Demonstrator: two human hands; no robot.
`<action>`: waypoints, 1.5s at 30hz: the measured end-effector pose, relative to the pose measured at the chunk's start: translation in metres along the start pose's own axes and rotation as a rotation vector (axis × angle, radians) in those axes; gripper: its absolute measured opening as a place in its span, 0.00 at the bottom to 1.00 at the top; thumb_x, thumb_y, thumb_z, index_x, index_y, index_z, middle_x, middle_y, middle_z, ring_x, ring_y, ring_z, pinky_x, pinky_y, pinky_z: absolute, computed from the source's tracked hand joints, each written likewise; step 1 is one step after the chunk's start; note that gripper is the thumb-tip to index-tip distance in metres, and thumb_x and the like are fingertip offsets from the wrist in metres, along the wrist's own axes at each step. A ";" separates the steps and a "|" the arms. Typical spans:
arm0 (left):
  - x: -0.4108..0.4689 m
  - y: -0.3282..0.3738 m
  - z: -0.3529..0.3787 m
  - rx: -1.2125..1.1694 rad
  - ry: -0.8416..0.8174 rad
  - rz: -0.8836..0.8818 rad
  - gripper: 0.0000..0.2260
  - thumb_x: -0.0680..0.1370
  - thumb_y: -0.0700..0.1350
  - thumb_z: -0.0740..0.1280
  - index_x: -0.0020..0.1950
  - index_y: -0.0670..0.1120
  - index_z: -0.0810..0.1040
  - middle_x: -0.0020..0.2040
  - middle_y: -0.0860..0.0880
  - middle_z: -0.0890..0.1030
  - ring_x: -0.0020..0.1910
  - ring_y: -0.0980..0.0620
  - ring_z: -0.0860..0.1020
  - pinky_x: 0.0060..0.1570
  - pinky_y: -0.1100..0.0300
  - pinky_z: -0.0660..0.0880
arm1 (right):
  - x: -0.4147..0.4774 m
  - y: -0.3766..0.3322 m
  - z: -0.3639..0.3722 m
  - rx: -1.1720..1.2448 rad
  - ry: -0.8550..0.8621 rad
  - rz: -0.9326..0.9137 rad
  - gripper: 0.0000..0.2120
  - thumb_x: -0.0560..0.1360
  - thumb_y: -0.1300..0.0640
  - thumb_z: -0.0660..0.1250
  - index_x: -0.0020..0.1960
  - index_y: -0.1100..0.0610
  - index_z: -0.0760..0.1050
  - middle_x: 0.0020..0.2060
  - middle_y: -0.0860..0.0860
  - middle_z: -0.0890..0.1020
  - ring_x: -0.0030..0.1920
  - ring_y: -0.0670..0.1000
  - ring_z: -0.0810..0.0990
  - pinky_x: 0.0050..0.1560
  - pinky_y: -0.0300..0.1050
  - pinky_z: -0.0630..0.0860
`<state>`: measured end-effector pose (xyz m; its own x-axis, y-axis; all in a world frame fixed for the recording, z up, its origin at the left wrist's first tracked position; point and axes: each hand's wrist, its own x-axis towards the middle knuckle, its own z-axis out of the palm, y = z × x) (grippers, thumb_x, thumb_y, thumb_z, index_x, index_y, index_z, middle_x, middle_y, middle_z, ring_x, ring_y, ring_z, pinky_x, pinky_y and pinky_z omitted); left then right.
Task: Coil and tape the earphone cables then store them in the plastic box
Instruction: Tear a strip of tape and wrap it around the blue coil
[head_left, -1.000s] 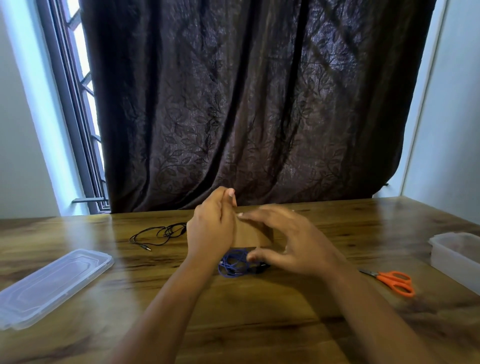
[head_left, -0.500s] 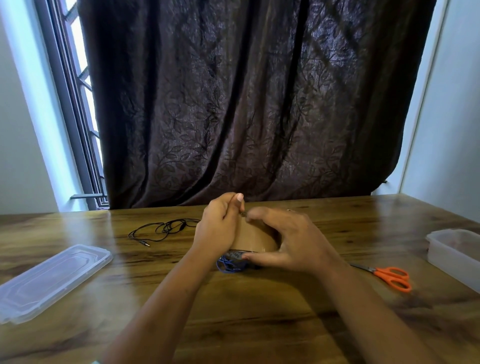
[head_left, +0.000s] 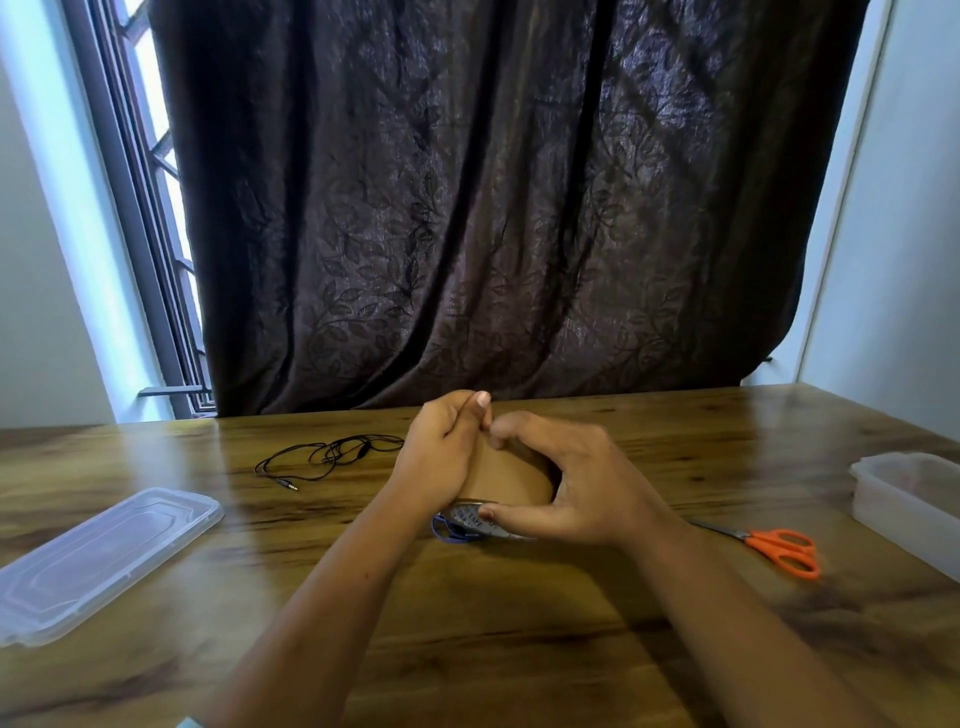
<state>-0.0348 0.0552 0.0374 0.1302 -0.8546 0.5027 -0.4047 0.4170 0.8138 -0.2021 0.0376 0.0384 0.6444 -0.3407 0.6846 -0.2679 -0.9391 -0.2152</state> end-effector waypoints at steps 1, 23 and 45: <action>0.000 0.000 0.000 -0.012 -0.004 -0.004 0.18 0.82 0.49 0.56 0.40 0.39 0.73 0.35 0.41 0.75 0.34 0.44 0.72 0.36 0.49 0.70 | 0.000 0.000 0.001 0.007 0.001 -0.003 0.23 0.67 0.43 0.74 0.58 0.49 0.73 0.49 0.38 0.77 0.47 0.36 0.75 0.45 0.28 0.68; -0.001 0.000 0.003 -0.047 -0.046 -0.037 0.18 0.82 0.48 0.55 0.43 0.36 0.76 0.37 0.40 0.77 0.37 0.44 0.73 0.39 0.49 0.71 | 0.000 -0.002 -0.003 0.050 -0.035 0.011 0.21 0.67 0.40 0.71 0.54 0.49 0.71 0.44 0.40 0.77 0.41 0.43 0.77 0.35 0.39 0.74; -0.005 0.002 0.006 -0.155 -0.097 -0.098 0.15 0.82 0.44 0.56 0.40 0.41 0.76 0.34 0.48 0.79 0.33 0.53 0.77 0.35 0.61 0.74 | 0.002 -0.004 -0.004 0.084 -0.071 0.041 0.18 0.66 0.46 0.75 0.50 0.46 0.70 0.40 0.39 0.77 0.38 0.41 0.77 0.33 0.33 0.71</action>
<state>-0.0418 0.0587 0.0346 0.0710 -0.9160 0.3949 -0.2498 0.3669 0.8961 -0.2028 0.0412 0.0432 0.6841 -0.3780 0.6238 -0.2359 -0.9239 -0.3012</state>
